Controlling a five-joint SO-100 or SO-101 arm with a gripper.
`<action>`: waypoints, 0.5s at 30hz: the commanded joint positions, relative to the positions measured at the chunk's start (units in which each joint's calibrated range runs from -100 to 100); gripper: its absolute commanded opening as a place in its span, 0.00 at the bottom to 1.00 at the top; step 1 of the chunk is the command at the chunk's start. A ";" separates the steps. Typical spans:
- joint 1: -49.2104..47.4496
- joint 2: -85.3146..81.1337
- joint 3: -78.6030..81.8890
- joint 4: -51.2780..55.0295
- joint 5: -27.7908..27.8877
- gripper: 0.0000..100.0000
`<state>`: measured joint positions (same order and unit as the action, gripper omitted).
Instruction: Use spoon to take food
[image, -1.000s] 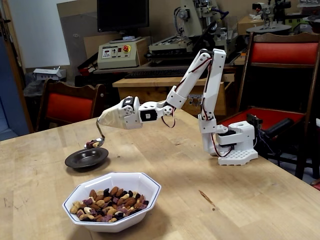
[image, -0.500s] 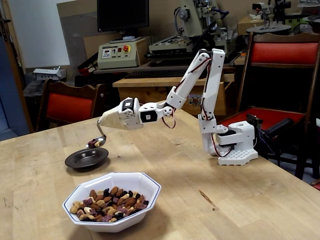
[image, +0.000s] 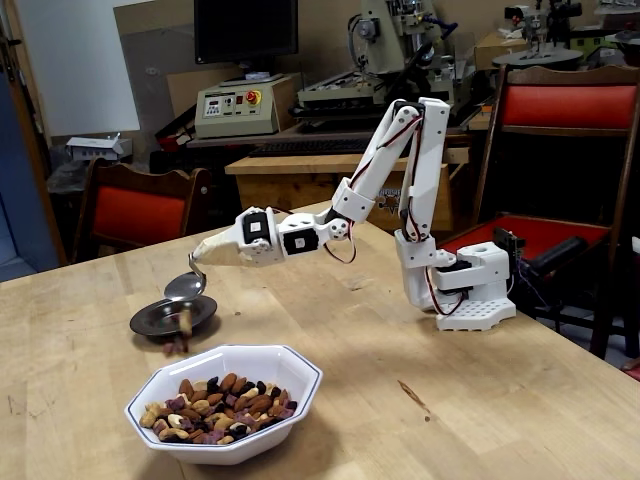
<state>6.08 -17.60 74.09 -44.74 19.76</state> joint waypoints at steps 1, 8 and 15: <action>-0.45 -0.76 -0.90 -0.71 1.37 0.05; -0.53 -0.67 -0.90 -1.19 -0.83 0.05; -0.45 -1.19 -0.90 -0.79 -0.93 0.05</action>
<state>6.08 -17.60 74.09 -44.74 18.88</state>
